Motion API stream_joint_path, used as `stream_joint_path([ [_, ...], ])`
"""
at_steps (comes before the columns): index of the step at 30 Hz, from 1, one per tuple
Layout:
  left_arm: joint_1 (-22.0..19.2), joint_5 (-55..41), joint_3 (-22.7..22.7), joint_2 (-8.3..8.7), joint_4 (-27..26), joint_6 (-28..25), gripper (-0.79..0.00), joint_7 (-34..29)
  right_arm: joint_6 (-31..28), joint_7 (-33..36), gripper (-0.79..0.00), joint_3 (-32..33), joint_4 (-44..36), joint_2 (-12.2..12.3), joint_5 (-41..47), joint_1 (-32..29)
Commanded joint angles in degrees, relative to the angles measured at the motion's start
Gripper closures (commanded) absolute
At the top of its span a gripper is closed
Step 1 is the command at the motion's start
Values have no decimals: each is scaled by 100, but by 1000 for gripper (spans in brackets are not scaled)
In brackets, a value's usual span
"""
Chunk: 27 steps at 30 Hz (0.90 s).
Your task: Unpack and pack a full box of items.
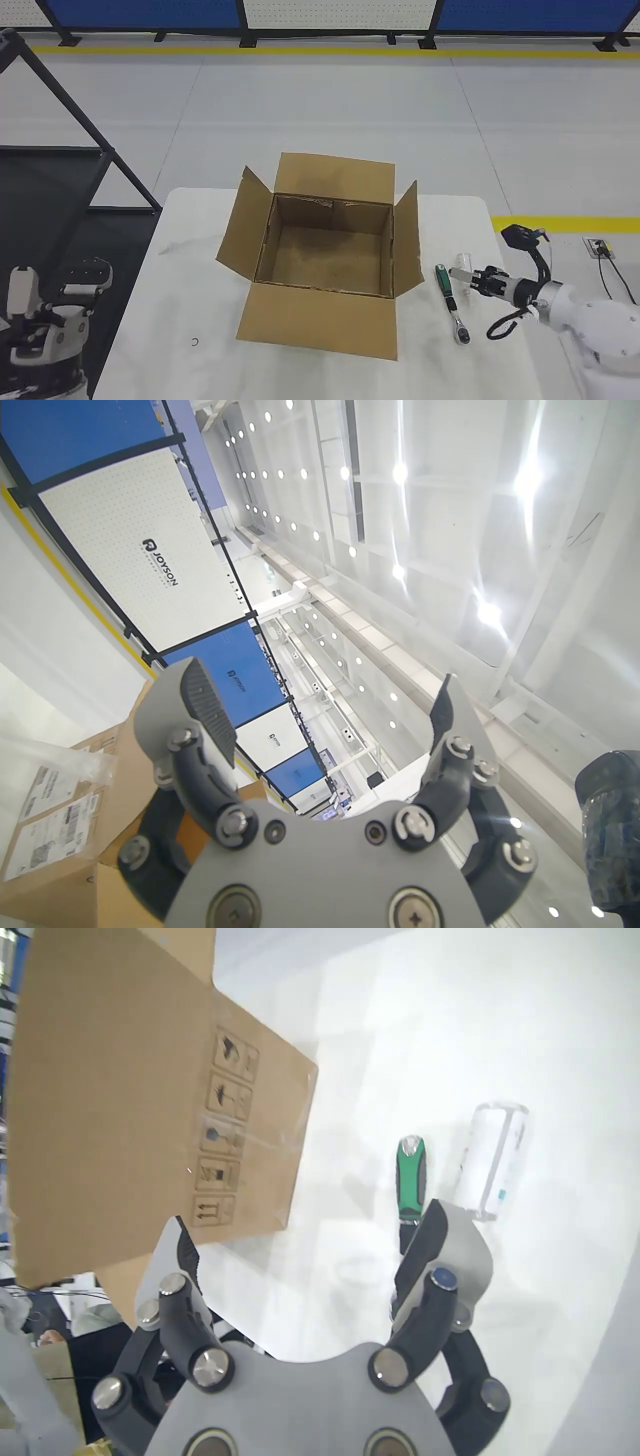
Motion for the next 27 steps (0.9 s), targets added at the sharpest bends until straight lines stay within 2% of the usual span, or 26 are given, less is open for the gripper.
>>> stream_joint_path([
  [1,3,23,35,2,-14,4,-785,6,47,127,-785,-137,-138,25,-412,-106],
  [6,69,-84,33,6,-94,3,-785,-6,558,281,-785,-597,-69,40,-1229,56],
  [15,101,-104,2,7,-114,-1,-785,-9,558,281,-785,-597,-69,40,-1229,56],
  [18,101,-104,2,7,-114,-1,-785,-9,350,247,-785,-813,-7,48,-1463,50],
  [22,101,-104,2,7,-114,-1,-785,-9,384,665,-493,-1263,179,58,-2077,364],
  [25,101,-104,2,7,-114,-1,-785,-9,405,840,-391,-1525,382,48,-2296,614],
  [27,101,-104,2,7,-114,-1,-785,-9,457,921,-382,-1700,540,37,-2474,766],
])
